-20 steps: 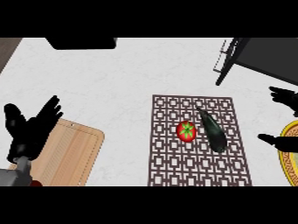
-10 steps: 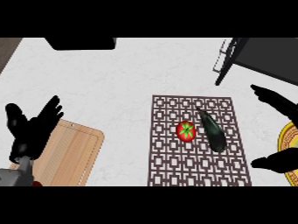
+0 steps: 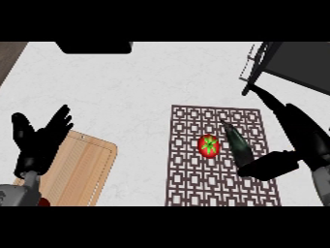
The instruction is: Pick the tomato from the placemat and place it in the tiered shelf
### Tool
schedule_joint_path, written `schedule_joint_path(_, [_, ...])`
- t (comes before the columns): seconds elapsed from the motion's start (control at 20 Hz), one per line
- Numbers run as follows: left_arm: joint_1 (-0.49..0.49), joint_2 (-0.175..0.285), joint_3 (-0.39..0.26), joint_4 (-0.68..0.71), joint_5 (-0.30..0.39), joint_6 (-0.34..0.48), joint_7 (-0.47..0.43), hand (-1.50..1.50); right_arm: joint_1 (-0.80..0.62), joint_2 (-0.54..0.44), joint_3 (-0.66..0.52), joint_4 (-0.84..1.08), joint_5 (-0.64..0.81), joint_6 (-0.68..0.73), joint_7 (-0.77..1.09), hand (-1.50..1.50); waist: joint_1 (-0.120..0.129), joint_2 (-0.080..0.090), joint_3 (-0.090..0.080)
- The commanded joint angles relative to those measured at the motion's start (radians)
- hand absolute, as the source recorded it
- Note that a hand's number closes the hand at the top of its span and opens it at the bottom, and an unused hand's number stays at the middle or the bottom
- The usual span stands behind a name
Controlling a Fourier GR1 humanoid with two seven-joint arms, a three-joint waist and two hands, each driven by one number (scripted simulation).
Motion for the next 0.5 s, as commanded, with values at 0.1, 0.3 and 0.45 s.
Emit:
schedule_joint_path(0.1, [0.047,-0.039,0.002,0.012,0.013,-0.007,-0.004,0.0,-0.094,0.112,0.116,0.028,0.116,-0.003,0.228,-1.5,-0.001,0.008,-0.019])
schedule_joint_path(0.3, [0.019,-0.037,0.018,0.074,0.009,-0.024,-0.008,0.0,-0.174,0.15,0.137,0.109,0.125,0.065,0.282,-1.5,-0.005,0.011,-0.019])
schedule_joint_path(0.45, [0.03,-0.064,-0.001,0.059,-0.012,-0.006,-0.022,0.0,-0.11,0.176,0.2,0.099,0.189,0.048,0.275,-1.5,-0.012,0.009,-0.018])
